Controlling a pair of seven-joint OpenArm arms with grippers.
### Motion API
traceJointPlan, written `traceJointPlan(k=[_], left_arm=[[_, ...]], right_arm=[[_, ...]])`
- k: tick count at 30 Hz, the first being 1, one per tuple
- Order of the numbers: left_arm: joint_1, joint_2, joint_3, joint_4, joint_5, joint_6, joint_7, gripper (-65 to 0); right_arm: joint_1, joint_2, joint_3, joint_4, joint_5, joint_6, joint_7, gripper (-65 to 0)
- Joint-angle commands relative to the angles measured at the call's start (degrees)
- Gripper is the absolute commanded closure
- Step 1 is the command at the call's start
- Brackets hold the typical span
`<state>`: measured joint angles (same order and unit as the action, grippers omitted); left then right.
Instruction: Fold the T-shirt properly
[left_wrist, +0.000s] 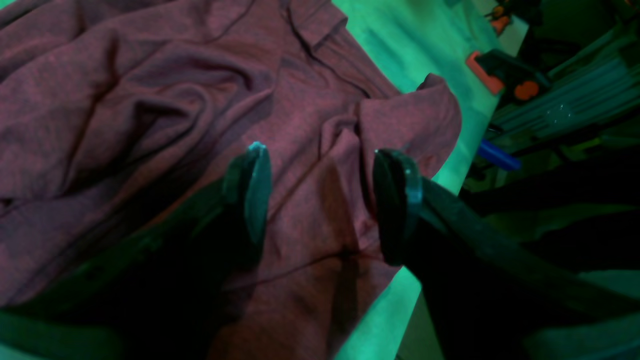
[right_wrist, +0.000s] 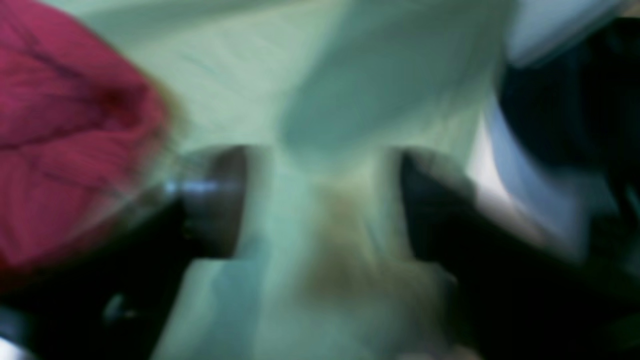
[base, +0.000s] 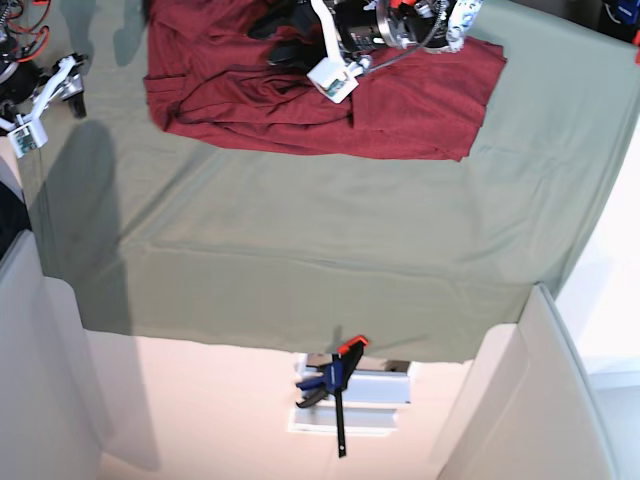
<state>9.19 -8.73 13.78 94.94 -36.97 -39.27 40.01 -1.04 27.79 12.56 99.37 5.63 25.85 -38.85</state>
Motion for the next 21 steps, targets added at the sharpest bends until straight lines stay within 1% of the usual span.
traceJointPlan(k=[1, 3, 4, 5, 6, 10, 12, 13, 16, 18, 21], left_arm=[[-0.61, -0.02, -0.09, 1.14, -1.14, -0.73, -1.22, -35.6], [-0.61, -0.02, -0.09, 1.14, -1.14, -0.73, -1.20, -35.6], [-0.61, -0.02, -0.09, 1.14, -1.14, -0.73, -1.22, -35.6], [-0.61, -0.04, -0.09, 1.14, -1.14, -0.73, -1.20, -35.6], [-0.61, -0.02, -0.09, 1.14, -1.14, -0.73, -1.20, -35.6], [-0.61, -0.04, -0.09, 1.14, -1.14, -0.73, -1.20, -35.6], [-0.63, -0.02, -0.09, 1.14, -1.14, -0.73, -1.22, -35.6], [-0.63, -0.02, -0.09, 1.14, -1.14, -0.73, -1.22, -35.6], [-0.61, -0.04, -0.09, 1.14, -1.11, -0.73, -1.20, -35.6], [-0.61, -0.02, -0.09, 1.14, -1.11, -0.73, -1.20, -35.6], [-0.63, -0.04, -0.09, 1.14, -1.14, -0.73, -1.20, -35.6]], right_arm=[[0.87, 1.07, 0.66, 1.22, -0.74, -2.86, 2.34, -43.2], [1.38, 1.07, 0.61, 1.57, -5.90, -8.11, 2.32, -43.2], [1.75, 1.07, 0.61, 1.57, -8.44, -11.45, 2.16, -43.2], [2.16, 1.07, 0.61, 1.57, -10.08, -14.12, 2.12, -43.2], [2.51, 1.09, 0.61, 1.57, -11.04, -15.39, 1.73, -43.2], [3.10, 1.05, 0.48, 1.57, -10.21, -15.58, 0.81, -43.2], [3.10, 1.05, 0.44, 1.57, -7.61, -15.17, 0.13, -43.2], [3.10, 1.05, 0.44, 1.57, -5.18, -14.25, -0.66, -43.2], [3.06, 0.90, 0.44, 1.55, 3.78, -9.46, -5.11, -43.2], [2.67, 0.92, 0.44, 1.53, 11.98, -5.75, -8.50, -43.2], [0.94, 0.90, 0.44, 1.49, 22.43, -2.36, -10.01, -43.2]])
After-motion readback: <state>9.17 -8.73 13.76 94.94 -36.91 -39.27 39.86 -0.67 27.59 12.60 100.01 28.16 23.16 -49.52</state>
